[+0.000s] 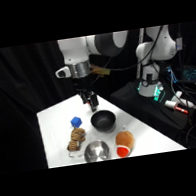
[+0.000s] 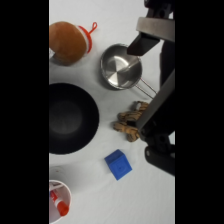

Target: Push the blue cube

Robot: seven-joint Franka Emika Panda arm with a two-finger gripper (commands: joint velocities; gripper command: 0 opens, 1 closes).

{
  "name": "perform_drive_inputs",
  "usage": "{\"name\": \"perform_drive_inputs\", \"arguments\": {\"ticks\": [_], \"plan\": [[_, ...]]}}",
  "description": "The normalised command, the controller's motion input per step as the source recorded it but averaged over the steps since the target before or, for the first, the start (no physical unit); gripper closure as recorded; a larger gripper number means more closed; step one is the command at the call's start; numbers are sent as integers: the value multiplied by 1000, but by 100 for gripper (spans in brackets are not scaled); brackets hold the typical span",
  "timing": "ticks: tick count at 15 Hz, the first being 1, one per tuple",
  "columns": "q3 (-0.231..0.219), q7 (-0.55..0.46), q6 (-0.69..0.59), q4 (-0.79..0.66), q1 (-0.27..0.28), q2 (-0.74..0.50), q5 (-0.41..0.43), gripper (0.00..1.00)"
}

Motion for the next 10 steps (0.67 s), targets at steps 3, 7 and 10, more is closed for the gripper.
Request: {"name": "perform_drive_inputs", "arguments": {"ticks": [3, 7, 10], "plan": [[-3, 39, 44, 67, -25, 64, 20, 0], [-59, 57, 77, 263, -75, 198, 1, 0], [-97, 78, 25, 432, -114, 258, -10, 0]]}}
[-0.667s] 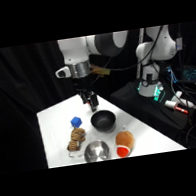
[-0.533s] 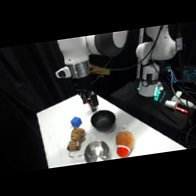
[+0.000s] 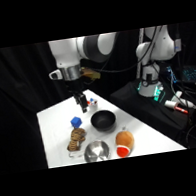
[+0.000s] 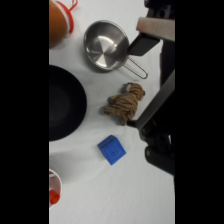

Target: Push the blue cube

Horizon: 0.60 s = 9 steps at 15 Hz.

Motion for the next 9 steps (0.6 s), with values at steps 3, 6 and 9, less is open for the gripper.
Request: {"name": "perform_drive_inputs", "arguments": {"ticks": [3, 6, 9], "plan": [[-103, 136, -44, 444, -102, 228, -49, 0], [-88, 169, -123, 382, -83, 175, -57, 27], [-68, 170, -160, 329, -65, 143, -54, 49]]}}
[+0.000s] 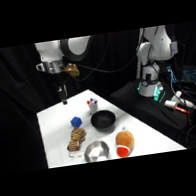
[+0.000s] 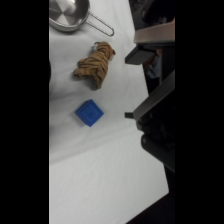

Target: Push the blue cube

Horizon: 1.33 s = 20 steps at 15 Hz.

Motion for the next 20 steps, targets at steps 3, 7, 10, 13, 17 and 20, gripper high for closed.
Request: {"name": "perform_drive_inputs", "arguments": {"ticks": [3, 7, 10, 13, 17, 20], "plan": [[-26, 128, -129, 273, -53, 150, -7, 72], [12, 103, -28, 253, -31, 223, 48, 97], [7, 110, 92, 290, -20, 321, 44, 98], [14, 78, 72, 339, -42, 358, 88, 94], [38, 35, 82, 215, -65, 238, 150, 95], [54, -5, 133, 34, -72, 105, 168, 96]]}}
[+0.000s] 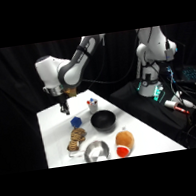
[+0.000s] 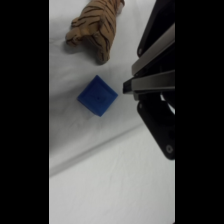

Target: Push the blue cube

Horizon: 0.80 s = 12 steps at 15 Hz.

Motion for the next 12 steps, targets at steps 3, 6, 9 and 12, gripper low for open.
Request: {"name": "perform_drive_inputs", "arguments": {"ticks": [3, 6, 9, 12], "plan": [[72, -50, 201, -67, -98, 59, 191, 95], [87, -96, 246, -104, -105, 50, 192, 97], [97, -118, 217, -96, -104, 57, 192, 95], [98, -124, 182, -91, -82, 42, 171, 96]]}}
